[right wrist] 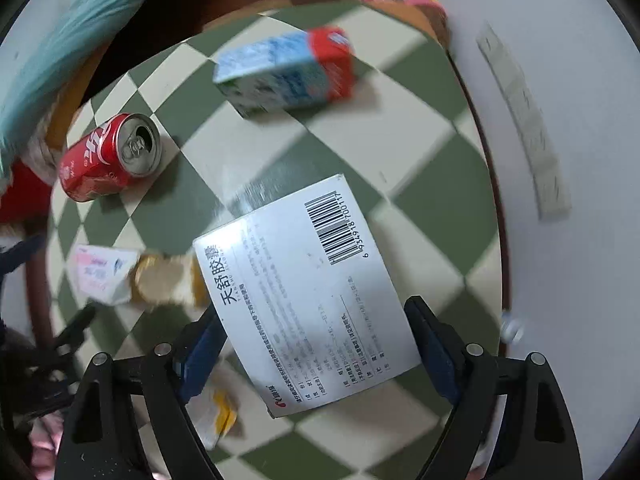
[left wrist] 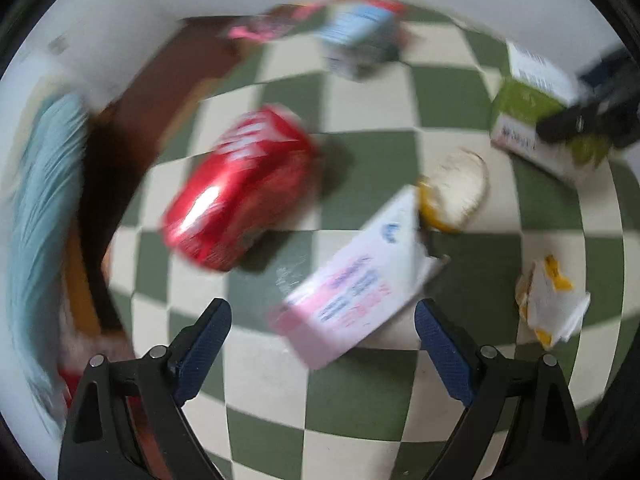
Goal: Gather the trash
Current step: 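Grasp the pink toothpaste box with the left tool while the right grasps the medicine box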
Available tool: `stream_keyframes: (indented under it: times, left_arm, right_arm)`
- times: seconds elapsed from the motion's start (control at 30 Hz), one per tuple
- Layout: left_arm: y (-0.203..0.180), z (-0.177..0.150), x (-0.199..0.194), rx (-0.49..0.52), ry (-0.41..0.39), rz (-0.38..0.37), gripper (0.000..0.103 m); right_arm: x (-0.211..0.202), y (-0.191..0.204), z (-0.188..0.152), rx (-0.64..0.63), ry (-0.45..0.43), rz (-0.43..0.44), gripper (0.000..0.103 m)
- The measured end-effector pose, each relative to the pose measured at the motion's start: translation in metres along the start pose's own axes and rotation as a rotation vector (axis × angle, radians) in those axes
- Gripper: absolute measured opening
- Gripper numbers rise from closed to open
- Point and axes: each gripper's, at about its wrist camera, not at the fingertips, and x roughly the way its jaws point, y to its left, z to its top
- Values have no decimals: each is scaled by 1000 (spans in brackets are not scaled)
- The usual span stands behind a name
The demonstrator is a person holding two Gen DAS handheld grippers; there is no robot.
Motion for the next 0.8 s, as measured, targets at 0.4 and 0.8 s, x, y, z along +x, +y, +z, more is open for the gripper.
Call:
stream_keyframes:
  times: [0.4,0.8]
  left_arm:
    - [-7,11,15,-32,109,-60,54]
    - [17,-4,36,-392,200,-181,57]
  right_arm:
    - [1,-25,-20,85,30,-17,88]
    - [12,-20,-15,89,44,-33,89]
